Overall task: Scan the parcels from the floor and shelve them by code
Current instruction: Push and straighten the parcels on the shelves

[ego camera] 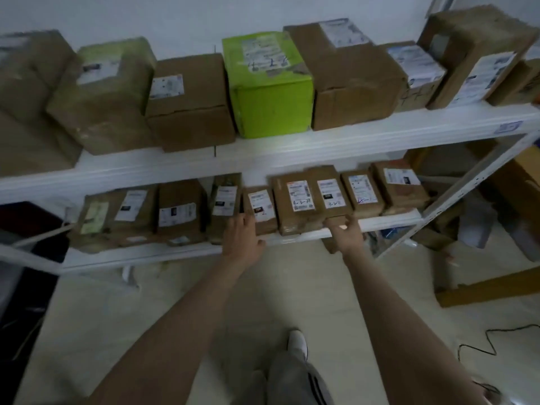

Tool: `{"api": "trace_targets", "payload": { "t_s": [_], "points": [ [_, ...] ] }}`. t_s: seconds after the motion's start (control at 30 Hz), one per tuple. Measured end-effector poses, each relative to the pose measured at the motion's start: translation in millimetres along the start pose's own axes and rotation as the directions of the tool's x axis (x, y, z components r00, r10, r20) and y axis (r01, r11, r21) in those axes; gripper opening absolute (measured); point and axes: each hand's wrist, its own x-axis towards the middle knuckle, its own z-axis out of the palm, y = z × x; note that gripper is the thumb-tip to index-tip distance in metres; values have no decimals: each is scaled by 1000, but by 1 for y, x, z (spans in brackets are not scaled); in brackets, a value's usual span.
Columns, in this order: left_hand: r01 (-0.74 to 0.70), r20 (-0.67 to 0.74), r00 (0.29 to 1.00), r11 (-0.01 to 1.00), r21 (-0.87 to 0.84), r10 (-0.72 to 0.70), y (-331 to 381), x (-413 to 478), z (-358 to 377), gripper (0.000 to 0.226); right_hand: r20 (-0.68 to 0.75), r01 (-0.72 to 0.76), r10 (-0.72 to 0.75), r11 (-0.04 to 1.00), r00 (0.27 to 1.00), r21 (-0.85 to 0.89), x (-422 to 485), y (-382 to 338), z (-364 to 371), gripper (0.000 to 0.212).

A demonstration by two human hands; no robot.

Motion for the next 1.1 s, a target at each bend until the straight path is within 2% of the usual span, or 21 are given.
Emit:
{"api": "trace_targets", "payload": {
  "t_s": [0.07,0.13,0.17,0.23,0.33,0.4,0.47,0.53,0.6,0.7,0.83,0.93,1.03,1.1],
  "points": [
    [179,75,982,980,-83,-173,-32,7,21,58,158,-202,187,975,970,89,7,22,29,71],
    [344,150,935,924,-167,-321,-66,12,42,67,307,-363,306,920,901,149,7,39,59,57],
    [401,180,911,899,-179,-370,-83,16,53,74,344,-404,335,903,877,150,11,48,75,55],
    [425,180,899,895,-137,-399,-110,26,70,83,367,-417,355,903,860,105,16,60,107,56],
    [315,41,948,949,15,-315,-141,52,86,86,393,-312,288,950,873,-4,29,72,158,60],
    [247,9,968,962,114,-250,-156,74,96,93,367,-77,136,982,920,-172,43,79,190,66],
    [204,27,977,960,190,-213,-164,95,106,96,363,202,-65,914,929,-352,57,81,216,69],
    [175,47,981,958,228,-191,-166,117,119,99,393,377,-195,803,898,-462,73,80,237,73],
    [200,70,974,960,199,-217,-168,134,132,101,390,393,-187,729,902,-560,91,79,249,79],
    [283,119,947,949,138,-300,-169,145,150,110,360,333,-116,702,926,-630,108,79,255,83],
    [330,1,944,942,52,-331,-162,146,164,105,358,353,-139,676,923,-646,109,79,264,67],
    [359,-53,933,928,98,-355,-163,147,171,102,382,394,-166,639,909,-661,107,81,272,56],
    [385,-93,923,901,200,-374,-167,147,166,97,435,443,-172,602,884,-664,113,82,278,60],
    [357,-130,934,884,303,-333,-167,145,157,88,457,471,-188,595,869,-651,115,83,278,63]
  ]
}}
